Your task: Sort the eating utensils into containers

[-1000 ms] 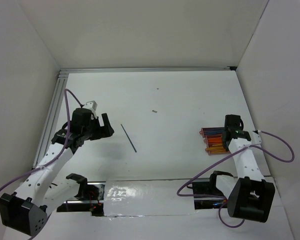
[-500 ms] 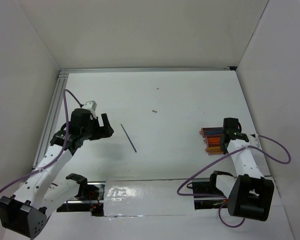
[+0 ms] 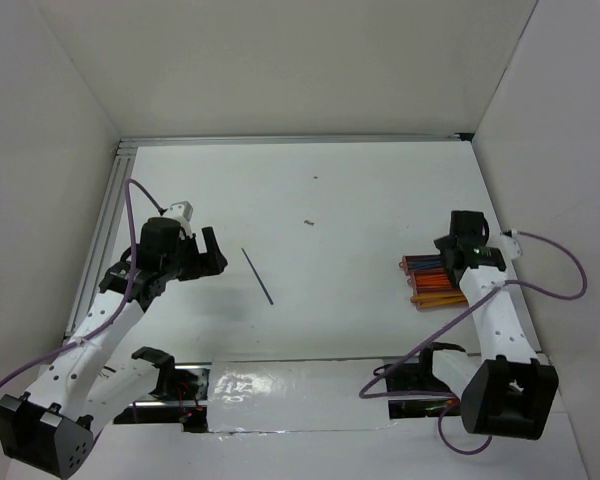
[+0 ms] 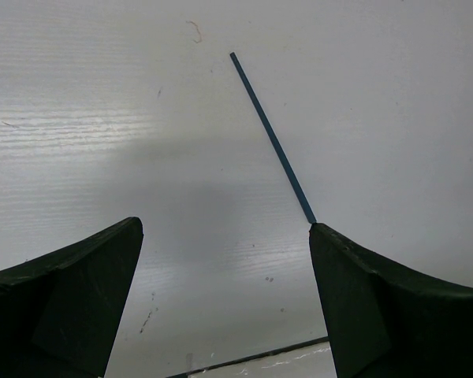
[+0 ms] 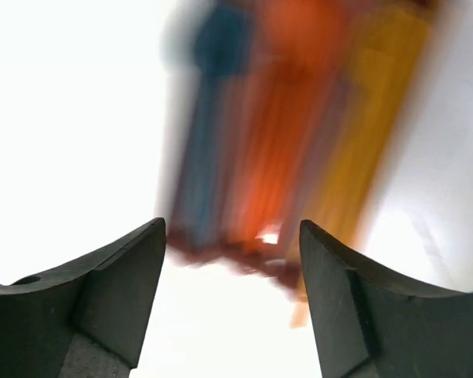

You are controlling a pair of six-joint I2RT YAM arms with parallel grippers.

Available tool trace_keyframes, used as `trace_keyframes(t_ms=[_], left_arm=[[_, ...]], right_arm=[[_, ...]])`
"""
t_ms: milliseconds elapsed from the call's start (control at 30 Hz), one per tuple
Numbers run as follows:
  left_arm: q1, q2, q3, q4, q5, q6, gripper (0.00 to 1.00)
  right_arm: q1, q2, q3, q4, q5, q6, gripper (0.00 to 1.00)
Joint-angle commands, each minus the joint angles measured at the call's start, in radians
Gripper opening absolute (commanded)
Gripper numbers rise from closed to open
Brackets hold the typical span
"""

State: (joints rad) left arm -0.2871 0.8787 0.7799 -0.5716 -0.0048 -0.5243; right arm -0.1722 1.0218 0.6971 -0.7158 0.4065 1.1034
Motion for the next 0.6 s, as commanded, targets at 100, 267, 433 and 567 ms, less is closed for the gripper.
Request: trace_keyframes(t_ms=[100, 267, 433, 567], left_arm=[[-0.003, -0.021, -0.007, 0.059, 0.008, 0.038, 1.0], [-0.001, -0.037, -0.01, 0.055, -0.023, 0.032, 1.0], [-0.001, -0.061, 0.001, 0.006, -0.098, 0.001, 1.0], [-0.001, -0.072, 0.01, -0.02, -0.153, -0.046, 1.0]], right_arm=[[0.323, 0.01, 0.32, 0.128, -0.021, -0.287, 0.81], [0.661, 0.231, 0.461, 0.24, -0.06, -0.425, 0.79], [0.982, 0.438, 0.531, 0.309, -0.025, -0.479, 0.77], [1.097, 0.598, 0.591, 0.363, -0.096, -0.502, 0.74]])
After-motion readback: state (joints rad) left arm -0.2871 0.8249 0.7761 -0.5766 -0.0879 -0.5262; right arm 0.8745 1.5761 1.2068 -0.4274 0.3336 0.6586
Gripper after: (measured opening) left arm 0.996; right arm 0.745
